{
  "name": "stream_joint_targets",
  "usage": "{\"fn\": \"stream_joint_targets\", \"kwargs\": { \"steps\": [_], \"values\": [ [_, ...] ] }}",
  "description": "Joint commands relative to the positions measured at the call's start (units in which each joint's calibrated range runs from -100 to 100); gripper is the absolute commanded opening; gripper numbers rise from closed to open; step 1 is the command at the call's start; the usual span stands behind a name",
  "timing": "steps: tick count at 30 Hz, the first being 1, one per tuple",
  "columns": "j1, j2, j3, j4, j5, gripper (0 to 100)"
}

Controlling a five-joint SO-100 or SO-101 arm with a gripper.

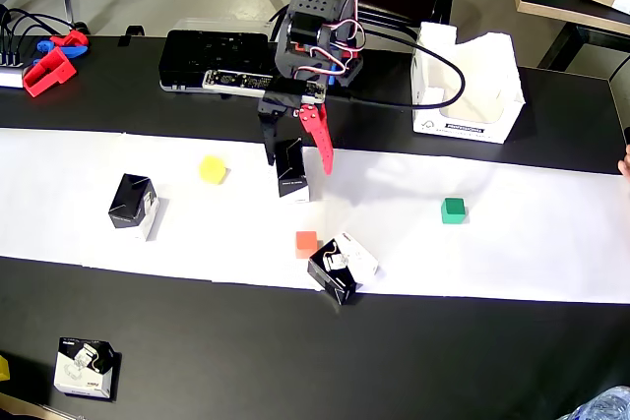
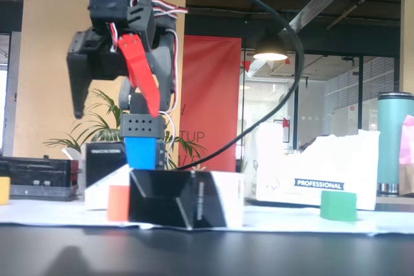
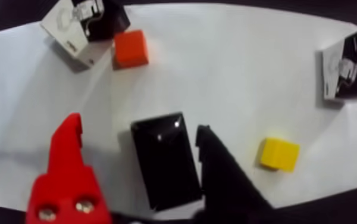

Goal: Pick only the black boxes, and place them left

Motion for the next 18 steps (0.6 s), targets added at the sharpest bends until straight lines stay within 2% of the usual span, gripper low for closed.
{"fn": "stream_joint_targets", "kwargs": {
  "steps": [1, 12, 18],
  "values": [
    [-1.71, -9.03, 1.16, -1.07, 0.4, 36],
    [2.62, -9.26, 6.83, -1.23, 0.51, 36],
    [1.67, -5.63, 6.21, -1.47, 0.51, 36]
  ]
}}
